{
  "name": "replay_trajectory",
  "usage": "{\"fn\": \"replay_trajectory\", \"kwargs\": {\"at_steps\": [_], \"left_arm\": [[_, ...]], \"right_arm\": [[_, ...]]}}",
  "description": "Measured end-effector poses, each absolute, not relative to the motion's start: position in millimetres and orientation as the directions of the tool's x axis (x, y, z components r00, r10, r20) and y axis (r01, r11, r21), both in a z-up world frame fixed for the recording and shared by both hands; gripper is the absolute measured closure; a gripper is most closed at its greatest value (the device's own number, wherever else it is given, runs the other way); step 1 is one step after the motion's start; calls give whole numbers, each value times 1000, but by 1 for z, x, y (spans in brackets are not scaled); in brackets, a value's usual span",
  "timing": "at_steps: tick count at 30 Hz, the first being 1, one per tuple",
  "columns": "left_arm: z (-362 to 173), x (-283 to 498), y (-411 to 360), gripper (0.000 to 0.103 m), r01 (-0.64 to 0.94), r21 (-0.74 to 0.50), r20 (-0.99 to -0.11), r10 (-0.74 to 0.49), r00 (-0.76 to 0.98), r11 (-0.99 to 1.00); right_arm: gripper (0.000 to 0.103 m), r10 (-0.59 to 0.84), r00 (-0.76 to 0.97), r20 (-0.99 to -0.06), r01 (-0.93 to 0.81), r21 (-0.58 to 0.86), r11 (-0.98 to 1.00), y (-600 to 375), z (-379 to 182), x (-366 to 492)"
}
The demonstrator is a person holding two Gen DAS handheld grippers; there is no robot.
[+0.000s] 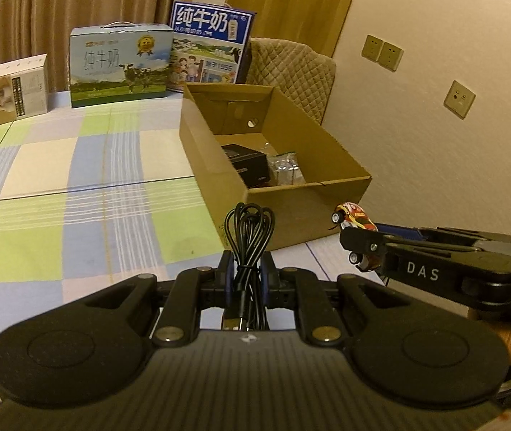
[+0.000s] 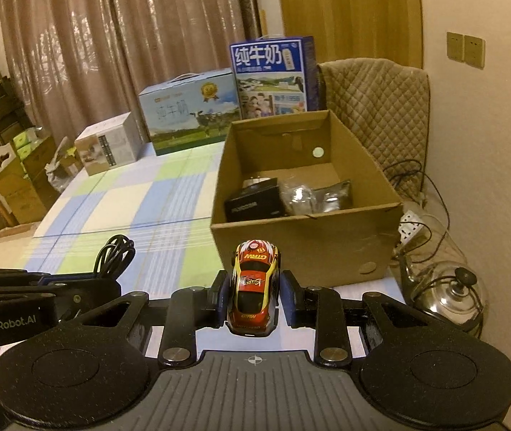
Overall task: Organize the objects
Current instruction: 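Carry the toy car and the cable over the cardboard box with both tools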
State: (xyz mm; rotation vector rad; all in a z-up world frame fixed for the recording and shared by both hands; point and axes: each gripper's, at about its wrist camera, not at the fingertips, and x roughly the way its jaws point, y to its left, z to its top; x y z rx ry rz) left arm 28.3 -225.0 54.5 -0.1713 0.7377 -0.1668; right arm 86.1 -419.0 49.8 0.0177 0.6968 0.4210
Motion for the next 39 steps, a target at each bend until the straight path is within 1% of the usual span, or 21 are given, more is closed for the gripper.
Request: {"fn": "replay_trajectory", "kwargs": {"at_steps": [15, 39], "left_arm": [[62, 40, -245, 92, 118, -213, -647, -231, 726, 970], [74, 72, -259, 92, 139, -221, -629, -250, 736, 965]], "right_arm": [[76, 370, 700, -610, -357, 149, 922, -438, 57, 91], [76, 345, 725, -597, -367, 89, 926, -453, 79, 120]]}}
